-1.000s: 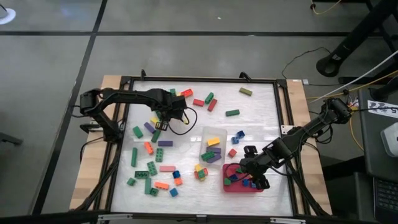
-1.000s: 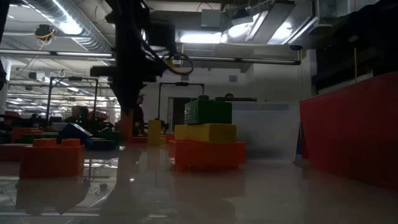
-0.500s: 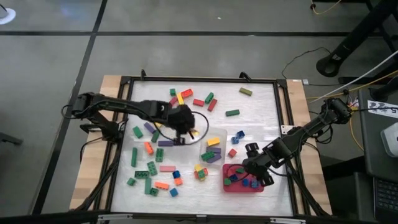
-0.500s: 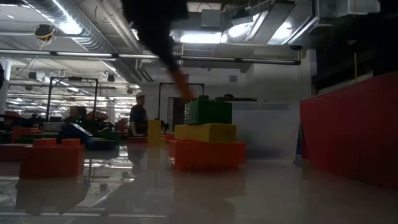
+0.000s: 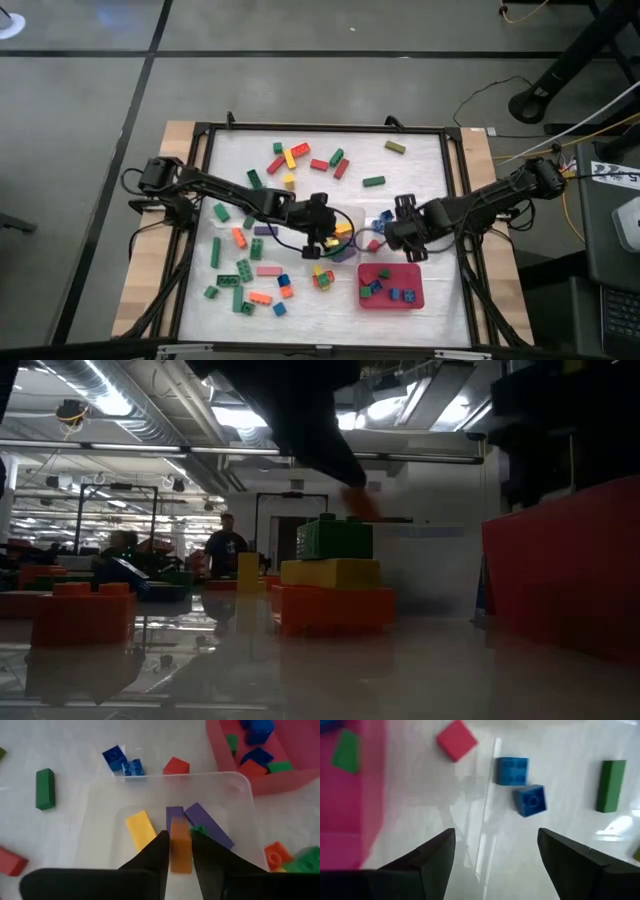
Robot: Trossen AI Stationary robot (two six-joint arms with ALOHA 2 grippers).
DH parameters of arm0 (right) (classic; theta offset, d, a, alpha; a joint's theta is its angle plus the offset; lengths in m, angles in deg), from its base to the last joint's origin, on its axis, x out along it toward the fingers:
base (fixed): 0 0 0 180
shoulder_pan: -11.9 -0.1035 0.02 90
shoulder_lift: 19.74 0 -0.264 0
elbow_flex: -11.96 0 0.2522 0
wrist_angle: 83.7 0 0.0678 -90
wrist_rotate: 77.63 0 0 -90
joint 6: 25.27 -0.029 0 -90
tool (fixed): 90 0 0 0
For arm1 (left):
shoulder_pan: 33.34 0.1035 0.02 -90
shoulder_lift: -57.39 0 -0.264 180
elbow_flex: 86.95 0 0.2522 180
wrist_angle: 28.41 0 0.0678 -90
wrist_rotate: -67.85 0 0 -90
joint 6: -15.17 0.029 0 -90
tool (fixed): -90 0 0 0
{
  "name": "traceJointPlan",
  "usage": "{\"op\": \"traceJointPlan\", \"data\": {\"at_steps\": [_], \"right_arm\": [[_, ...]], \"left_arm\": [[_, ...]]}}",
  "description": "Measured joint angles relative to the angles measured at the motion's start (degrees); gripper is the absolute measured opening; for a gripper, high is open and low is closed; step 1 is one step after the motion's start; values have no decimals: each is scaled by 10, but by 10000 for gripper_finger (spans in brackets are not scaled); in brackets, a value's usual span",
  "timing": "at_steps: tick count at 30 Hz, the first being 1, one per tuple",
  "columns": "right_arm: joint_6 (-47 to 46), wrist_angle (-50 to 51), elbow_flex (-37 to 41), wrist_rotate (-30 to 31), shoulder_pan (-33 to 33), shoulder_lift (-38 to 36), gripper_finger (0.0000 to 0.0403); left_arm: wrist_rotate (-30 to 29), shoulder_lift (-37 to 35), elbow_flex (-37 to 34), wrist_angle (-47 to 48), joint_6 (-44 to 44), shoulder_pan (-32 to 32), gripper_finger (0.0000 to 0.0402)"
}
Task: Sort blocks by size
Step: Put the orange rectangular block into the transparent bin, then put the blue square game piece into the red bin
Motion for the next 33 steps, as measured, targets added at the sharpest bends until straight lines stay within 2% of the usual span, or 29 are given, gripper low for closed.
{"op": "traceJointPlan", "data": {"at_steps": [7, 13, 19, 25, 33], "right_arm": [[62, -10, 0, -2, 87, 0, 280], [159, -85, 31, -73, 158, 1, 280], [228, -143, 78, -84, 211, 5, 280], [235, -187, 116, -130, 251, 5, 280], [248, -254, 158, -141, 261, 5, 280]], "left_arm": [[-30, 11, 0, -1, -25, 1, 127], [-33, 7, 0, 1, -25, 1, 168], [-33, 7, 0, 7, -25, 0, 171], [-38, 7, 0, 5, -50, 7, 169], [-42, -14, 0, 7, -76, 31, 168]]}}
